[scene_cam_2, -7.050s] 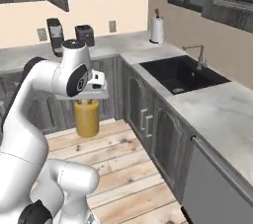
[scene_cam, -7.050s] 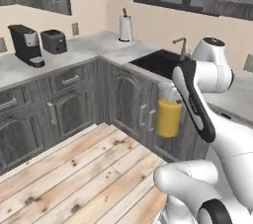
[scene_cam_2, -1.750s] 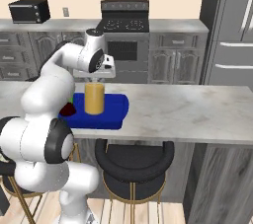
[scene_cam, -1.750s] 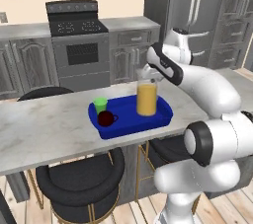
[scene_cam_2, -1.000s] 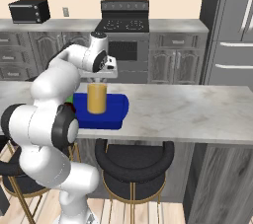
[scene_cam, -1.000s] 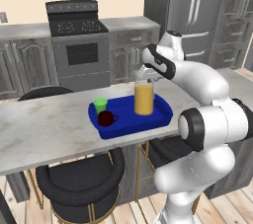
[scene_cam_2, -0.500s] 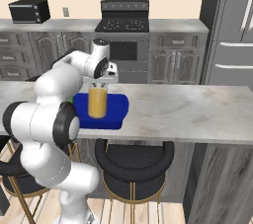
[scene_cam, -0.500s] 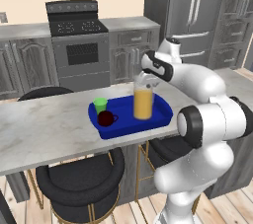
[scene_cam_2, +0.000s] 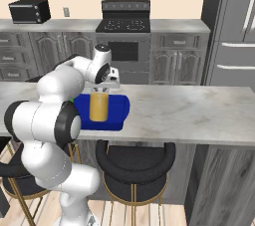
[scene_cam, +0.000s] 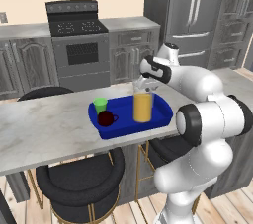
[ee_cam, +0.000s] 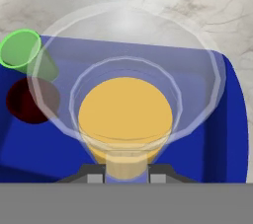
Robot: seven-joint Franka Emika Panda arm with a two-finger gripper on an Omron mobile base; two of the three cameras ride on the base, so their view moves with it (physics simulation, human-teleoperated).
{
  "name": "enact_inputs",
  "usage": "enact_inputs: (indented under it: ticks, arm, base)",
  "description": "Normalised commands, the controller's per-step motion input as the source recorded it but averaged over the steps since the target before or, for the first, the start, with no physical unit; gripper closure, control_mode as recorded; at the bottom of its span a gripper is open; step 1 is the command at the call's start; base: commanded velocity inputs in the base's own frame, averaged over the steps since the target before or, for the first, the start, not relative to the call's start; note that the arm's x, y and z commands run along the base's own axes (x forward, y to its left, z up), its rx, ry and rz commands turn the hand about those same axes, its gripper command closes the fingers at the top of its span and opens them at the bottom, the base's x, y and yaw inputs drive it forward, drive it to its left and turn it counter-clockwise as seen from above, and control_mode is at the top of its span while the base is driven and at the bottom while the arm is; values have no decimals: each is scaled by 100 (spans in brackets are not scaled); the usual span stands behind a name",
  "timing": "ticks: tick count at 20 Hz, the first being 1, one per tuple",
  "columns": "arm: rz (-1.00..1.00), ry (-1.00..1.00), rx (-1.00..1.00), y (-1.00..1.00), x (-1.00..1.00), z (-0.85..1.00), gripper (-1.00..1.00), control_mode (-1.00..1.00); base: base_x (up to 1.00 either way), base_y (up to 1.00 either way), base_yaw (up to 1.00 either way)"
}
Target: There is a tray on the dining counter. Grab the cup, mug, and pitcher and place them on the tray. The pitcher may be placed next to the tray if it cannot fit the tray.
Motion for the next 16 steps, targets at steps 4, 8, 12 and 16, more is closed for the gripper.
enact_inputs:
  ticks: [4,8,12,16]
  arm:
    - [0,0,0,3,5,-19,100,-100]
    - [0,0,0,2,0,-8,100,-100]
    - [0,0,0,0,0,0,100,-100]
    - [0,0,0,0,0,0,100,-100]
  base:
    - [0,0,0]
    - [0,0,0]
    - [0,0,0]
    - [0,0,0]
